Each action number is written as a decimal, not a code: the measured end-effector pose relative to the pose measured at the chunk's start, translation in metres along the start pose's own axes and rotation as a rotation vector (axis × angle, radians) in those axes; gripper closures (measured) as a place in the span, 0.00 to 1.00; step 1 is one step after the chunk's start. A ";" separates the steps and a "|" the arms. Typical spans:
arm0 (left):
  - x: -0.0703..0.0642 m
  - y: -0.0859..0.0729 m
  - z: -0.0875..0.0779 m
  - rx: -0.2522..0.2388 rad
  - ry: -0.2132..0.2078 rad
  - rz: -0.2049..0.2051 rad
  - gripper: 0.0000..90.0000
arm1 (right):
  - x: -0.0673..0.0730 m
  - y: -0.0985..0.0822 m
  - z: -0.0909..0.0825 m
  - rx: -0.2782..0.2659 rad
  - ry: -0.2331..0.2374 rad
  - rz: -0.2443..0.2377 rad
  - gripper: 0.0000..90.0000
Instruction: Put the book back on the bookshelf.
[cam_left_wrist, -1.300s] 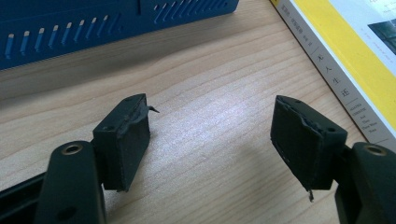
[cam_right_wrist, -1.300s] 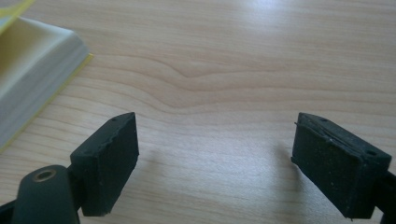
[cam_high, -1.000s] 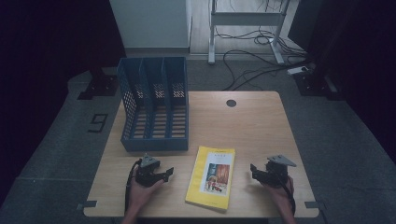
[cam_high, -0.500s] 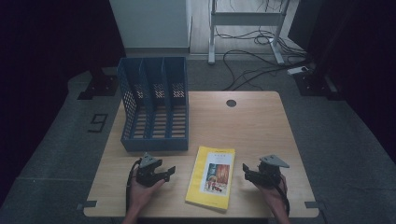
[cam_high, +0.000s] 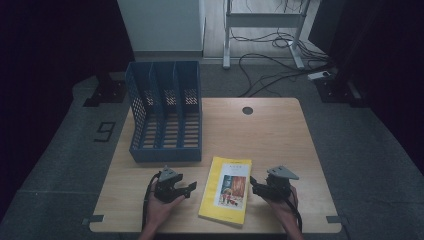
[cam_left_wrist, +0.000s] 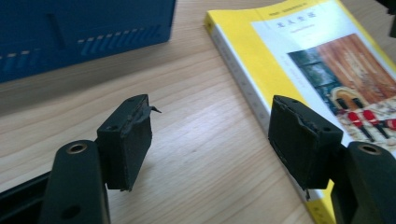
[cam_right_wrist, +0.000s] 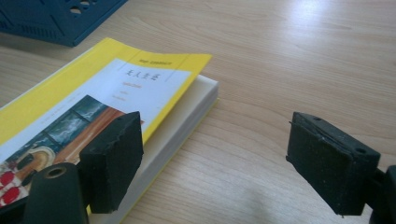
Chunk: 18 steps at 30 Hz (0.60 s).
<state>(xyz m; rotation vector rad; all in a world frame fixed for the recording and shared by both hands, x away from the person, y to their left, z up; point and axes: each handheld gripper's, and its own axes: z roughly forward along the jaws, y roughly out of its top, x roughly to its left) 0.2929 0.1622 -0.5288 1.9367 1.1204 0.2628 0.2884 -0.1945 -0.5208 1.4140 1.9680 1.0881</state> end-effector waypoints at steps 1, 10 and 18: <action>-0.002 0.000 0.001 0.001 -0.007 0.006 0.33 | 0.001 0.000 0.000 -0.002 0.002 -0.001 0.20; -0.031 -0.003 0.017 0.041 -0.067 0.061 0.33 | 0.011 0.003 0.002 -0.011 0.030 -0.016 0.23; -0.046 -0.008 0.030 0.084 -0.100 0.094 0.33 | 0.022 0.003 0.008 -0.006 0.065 -0.023 0.25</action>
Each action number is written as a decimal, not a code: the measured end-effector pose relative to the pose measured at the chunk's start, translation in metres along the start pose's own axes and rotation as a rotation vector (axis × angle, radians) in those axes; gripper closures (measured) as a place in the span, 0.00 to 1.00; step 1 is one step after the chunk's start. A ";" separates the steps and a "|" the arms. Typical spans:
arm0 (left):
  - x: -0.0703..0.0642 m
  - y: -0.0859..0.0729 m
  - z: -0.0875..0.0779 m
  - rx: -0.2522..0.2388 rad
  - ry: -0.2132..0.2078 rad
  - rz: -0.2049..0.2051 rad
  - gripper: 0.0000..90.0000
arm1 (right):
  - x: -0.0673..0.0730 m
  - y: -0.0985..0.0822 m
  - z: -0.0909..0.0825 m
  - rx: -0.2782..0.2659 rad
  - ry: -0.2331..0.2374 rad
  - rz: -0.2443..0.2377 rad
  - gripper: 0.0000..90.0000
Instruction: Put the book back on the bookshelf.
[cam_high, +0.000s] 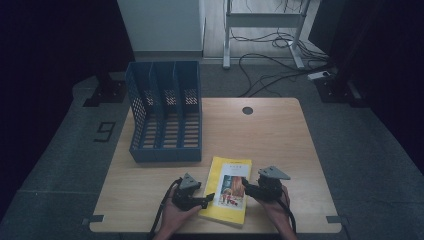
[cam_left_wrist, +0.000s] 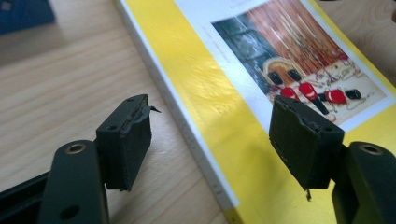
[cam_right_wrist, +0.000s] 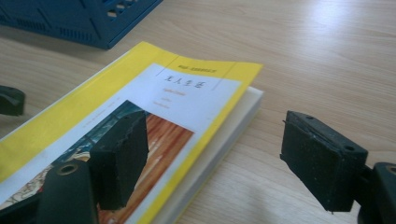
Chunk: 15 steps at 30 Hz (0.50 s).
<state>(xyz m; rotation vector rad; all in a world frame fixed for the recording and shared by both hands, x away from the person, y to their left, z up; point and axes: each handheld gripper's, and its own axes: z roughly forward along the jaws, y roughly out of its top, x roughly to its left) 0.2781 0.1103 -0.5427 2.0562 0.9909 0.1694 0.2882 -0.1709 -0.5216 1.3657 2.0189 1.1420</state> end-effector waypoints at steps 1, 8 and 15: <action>-0.001 0.000 0.001 0.005 -0.003 0.003 0.33 | 0.002 0.000 0.002 0.005 0.003 -0.005 0.25; -0.006 -0.002 0.006 0.012 -0.023 0.005 0.32 | 0.012 -0.006 0.012 0.042 0.013 -0.032 0.25; -0.007 -0.003 0.007 0.011 -0.017 -0.005 0.32 | 0.015 -0.011 0.020 0.074 0.023 -0.032 0.25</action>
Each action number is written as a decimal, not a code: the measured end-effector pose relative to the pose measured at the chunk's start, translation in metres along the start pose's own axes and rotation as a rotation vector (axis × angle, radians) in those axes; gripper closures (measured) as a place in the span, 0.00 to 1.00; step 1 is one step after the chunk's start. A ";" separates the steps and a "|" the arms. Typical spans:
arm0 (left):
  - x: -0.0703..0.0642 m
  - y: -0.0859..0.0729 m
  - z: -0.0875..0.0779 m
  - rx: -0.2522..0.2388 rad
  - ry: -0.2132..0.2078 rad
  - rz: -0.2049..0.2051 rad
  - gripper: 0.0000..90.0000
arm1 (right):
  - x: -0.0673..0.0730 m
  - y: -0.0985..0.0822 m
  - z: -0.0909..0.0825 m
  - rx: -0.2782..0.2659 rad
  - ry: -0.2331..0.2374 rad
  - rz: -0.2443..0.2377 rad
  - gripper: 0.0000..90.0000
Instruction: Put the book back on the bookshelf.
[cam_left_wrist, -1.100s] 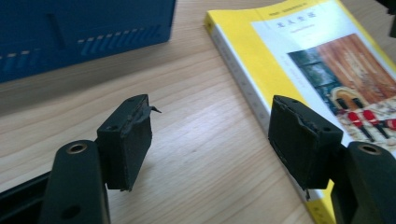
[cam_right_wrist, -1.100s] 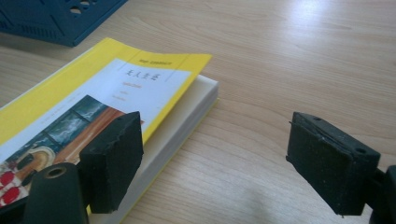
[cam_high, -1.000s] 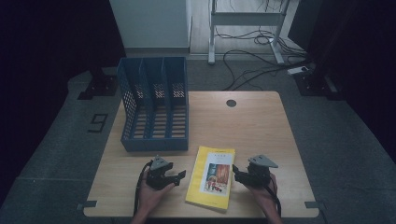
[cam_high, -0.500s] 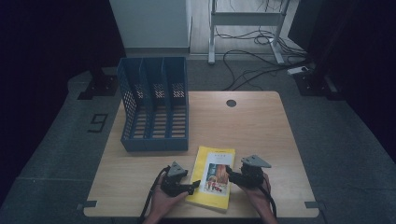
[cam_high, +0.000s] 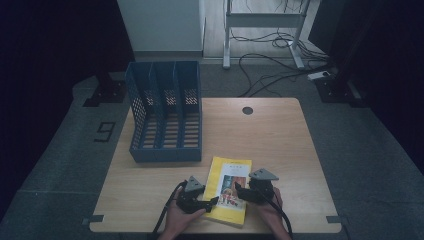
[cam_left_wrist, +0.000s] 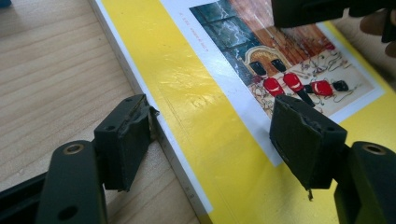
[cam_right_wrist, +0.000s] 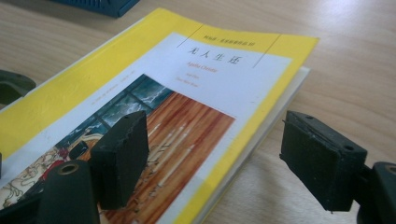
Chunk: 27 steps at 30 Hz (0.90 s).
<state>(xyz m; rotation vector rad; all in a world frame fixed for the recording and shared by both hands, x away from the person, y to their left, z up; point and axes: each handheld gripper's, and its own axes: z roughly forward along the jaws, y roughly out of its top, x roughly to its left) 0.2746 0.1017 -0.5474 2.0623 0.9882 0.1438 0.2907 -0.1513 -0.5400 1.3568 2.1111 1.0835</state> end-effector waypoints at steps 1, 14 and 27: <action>0.000 0.000 0.000 0.001 -0.001 -0.003 0.32 | 0.001 -0.001 0.001 0.004 0.005 0.000 0.25; 0.000 0.000 0.000 0.003 0.001 -0.005 0.32 | 0.003 -0.003 0.007 0.043 0.041 0.043 0.20; 0.000 0.000 0.001 0.000 0.003 -0.001 0.31 | 0.004 -0.003 0.006 0.056 0.047 0.055 0.20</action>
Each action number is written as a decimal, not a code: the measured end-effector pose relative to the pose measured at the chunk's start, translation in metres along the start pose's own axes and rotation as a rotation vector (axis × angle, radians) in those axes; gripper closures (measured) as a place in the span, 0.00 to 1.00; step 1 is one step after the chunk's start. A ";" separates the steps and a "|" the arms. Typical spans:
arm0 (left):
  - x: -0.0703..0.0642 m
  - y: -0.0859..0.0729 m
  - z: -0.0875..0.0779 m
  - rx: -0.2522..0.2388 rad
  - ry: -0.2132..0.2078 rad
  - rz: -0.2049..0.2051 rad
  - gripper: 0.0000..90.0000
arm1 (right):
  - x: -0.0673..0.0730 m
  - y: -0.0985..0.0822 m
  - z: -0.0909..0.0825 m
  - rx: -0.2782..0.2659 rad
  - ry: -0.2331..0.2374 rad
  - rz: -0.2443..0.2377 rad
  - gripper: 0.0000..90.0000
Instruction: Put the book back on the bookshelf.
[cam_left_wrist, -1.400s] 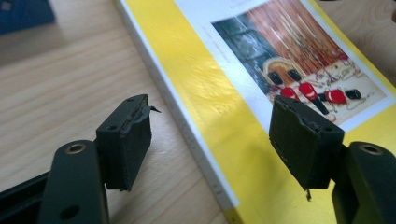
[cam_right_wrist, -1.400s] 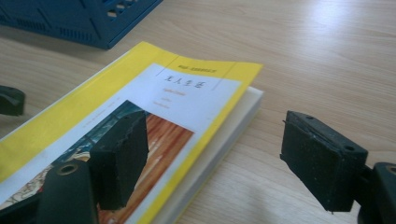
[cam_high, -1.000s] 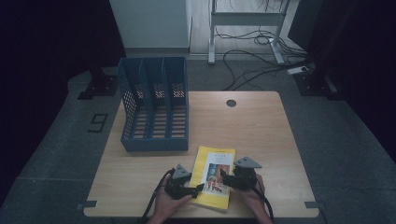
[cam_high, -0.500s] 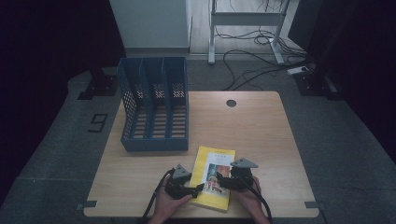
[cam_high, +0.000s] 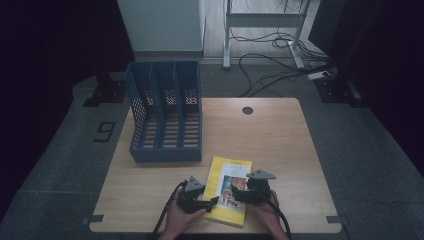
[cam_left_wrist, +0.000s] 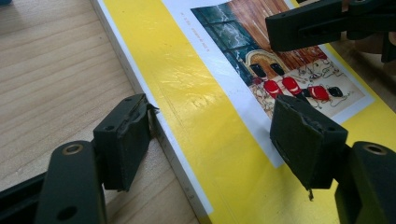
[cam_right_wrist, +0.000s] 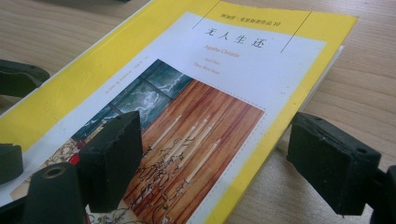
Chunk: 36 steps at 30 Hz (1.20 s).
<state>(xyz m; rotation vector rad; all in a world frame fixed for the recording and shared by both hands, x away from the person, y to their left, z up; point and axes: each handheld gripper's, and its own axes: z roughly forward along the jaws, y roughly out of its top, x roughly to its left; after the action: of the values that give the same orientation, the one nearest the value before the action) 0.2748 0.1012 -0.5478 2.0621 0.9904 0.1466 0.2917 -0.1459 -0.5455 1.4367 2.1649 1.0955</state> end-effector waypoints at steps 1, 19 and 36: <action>0.000 0.000 0.000 0.000 0.000 0.001 0.31 | 0.000 0.000 0.000 -0.001 -0.001 0.001 0.19; 0.000 0.000 0.000 -0.003 0.000 0.008 0.31 | 0.002 0.003 -0.008 -0.032 0.017 0.010 0.23; 0.000 0.000 0.000 -0.004 -0.001 0.008 0.31 | 0.008 0.011 -0.027 -0.130 0.087 -0.007 0.34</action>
<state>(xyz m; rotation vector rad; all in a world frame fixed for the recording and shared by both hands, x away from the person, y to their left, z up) 0.2751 0.1013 -0.5482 2.0620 0.9805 0.1516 0.2785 -0.1484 -0.5184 1.3474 2.1114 1.2929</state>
